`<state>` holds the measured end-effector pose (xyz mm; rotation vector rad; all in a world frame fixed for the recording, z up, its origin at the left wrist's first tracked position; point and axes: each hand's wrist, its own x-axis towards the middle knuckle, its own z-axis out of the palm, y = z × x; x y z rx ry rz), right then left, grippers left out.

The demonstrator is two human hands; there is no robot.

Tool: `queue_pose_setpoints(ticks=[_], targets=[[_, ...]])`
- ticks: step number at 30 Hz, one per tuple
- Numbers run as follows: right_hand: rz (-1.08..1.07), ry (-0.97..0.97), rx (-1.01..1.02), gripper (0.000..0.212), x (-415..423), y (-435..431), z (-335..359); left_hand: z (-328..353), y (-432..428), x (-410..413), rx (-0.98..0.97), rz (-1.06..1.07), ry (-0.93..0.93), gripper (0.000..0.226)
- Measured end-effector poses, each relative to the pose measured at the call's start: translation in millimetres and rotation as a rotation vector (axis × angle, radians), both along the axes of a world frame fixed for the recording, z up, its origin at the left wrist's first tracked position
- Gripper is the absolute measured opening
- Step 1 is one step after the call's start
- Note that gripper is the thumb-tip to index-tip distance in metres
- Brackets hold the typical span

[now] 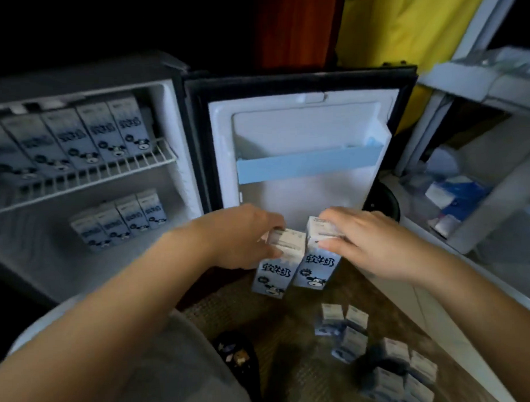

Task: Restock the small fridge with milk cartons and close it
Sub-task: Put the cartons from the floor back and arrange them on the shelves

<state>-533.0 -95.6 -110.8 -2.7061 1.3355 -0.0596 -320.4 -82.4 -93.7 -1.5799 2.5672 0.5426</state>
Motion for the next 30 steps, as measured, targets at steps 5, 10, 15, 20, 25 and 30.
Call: queue_pose_setpoints(ticks=[5,10,15,20,25,30], targets=[[0.105,-0.046,-0.142,0.038,50,-9,49,46,24,53,-0.246,0.130,-0.045,0.029],[0.165,-0.117,-0.258,0.043,110,-20,77,72,48,106,-0.495,0.300,-0.136,0.033],[0.236,-0.301,-0.278,0.039,177,-30,87,76,62,163,-0.619,0.502,-0.164,0.042],[0.303,-0.368,-0.300,0.037,242,-38,80,55,62,211,-0.746,0.706,-0.298,0.047],[0.329,-0.371,-0.317,0.037,297,-46,63,21,52,248,-0.794,0.884,-0.300,0.047],[0.329,-0.345,-0.348,0.039,345,-61,40,7,32,278,-0.762,0.966,-0.252,0.048]])
